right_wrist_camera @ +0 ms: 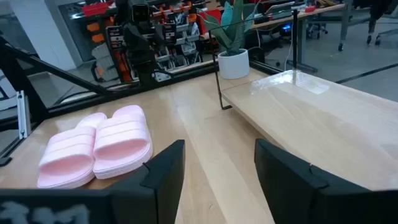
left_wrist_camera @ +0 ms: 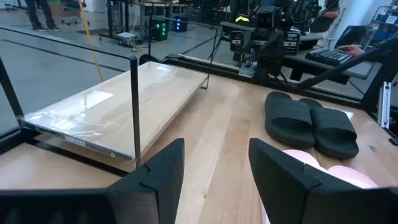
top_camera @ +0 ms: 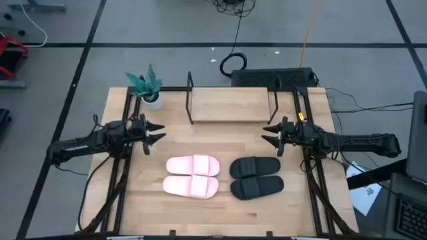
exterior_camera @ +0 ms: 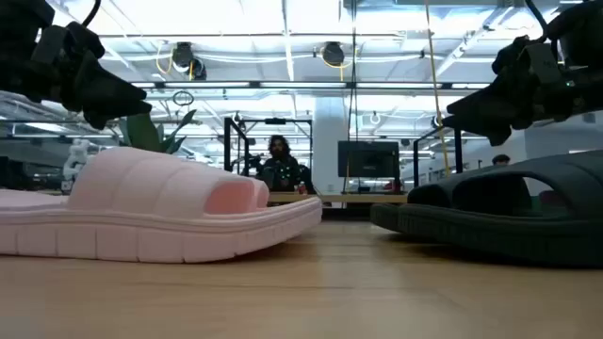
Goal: Pick and place slides into the shelf
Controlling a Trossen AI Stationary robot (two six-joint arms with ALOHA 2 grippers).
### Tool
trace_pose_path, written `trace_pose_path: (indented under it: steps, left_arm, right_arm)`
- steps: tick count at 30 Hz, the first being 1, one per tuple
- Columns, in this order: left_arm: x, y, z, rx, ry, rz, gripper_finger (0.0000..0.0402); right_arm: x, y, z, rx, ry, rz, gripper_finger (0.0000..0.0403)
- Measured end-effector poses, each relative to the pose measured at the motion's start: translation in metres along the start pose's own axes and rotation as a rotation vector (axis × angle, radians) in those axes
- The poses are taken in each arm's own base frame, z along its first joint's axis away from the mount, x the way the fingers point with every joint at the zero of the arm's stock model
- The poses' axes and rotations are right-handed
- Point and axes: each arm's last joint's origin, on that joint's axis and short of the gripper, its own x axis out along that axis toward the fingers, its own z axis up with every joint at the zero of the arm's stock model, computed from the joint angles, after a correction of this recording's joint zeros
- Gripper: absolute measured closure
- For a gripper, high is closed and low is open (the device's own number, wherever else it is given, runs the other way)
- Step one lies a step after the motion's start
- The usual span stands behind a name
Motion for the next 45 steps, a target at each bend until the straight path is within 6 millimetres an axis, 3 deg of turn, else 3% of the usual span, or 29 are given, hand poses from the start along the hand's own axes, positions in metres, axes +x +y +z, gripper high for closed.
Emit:
trace_pose_path:
  steps: [45]
  left_arm:
    - [0.0,0.0,-0.0001,0.0,0.0,0.0,0.022]
  right_arm:
    - [0.0,0.0008,0.0037,0.031,-0.038,0.008,0.0218]
